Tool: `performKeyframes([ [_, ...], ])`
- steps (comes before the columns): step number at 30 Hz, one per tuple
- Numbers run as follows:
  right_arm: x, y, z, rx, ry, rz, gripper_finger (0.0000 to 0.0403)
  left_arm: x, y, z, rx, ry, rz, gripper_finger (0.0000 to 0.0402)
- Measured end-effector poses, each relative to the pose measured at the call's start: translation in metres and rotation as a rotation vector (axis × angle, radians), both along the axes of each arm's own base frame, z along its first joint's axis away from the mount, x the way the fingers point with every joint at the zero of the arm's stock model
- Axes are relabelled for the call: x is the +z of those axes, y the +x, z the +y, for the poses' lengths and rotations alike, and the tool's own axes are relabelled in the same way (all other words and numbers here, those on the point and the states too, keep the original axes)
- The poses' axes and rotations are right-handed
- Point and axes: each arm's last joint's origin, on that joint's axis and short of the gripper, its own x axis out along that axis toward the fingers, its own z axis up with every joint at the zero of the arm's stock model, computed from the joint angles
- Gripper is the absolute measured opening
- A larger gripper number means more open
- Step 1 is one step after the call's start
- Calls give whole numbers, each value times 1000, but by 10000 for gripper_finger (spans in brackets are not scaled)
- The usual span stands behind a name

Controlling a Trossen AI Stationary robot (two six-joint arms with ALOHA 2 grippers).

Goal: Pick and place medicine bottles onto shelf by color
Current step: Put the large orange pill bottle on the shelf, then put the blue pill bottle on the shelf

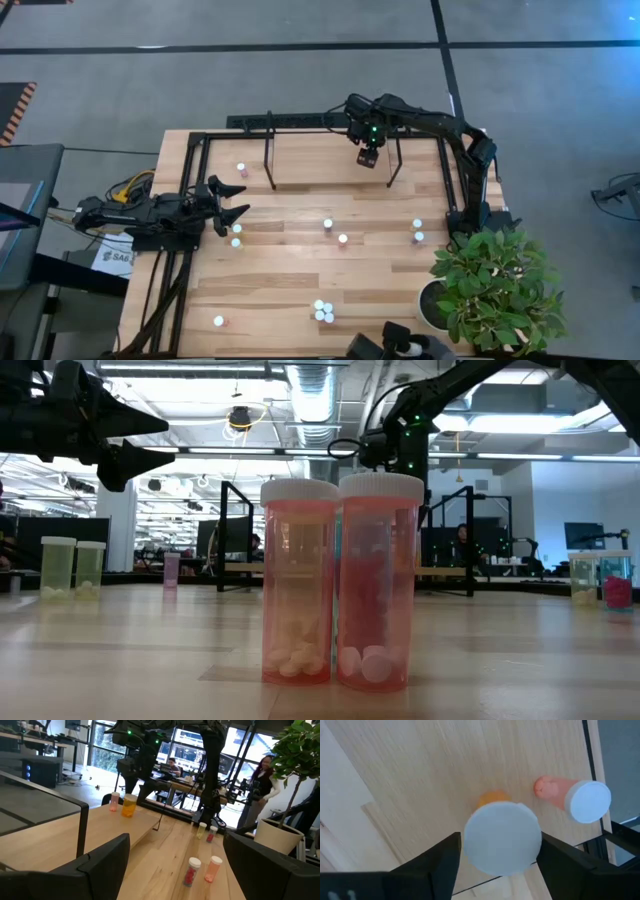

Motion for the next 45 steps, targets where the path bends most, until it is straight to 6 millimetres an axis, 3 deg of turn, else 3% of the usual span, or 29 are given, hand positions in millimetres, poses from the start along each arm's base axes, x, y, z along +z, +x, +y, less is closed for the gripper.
performKeyframes([
  [8, 2, 1, 0, -58, -2, -8, 300, 0, 0, 0, 0, 0, 0, 311],
  [25, 39, -1, 2, -255, -36, 6, 349, 0, 0, 0, 1, 0, -1, 311],
  [36, 71, 21, 37, -549, -113, -87, 336, 0, 0, 0, 1, 0, 0, 311],
  [45, 72, 50, 85, -776, -80, -217, 314, 0, 0, 0, 1, 0, 0, 311],
])
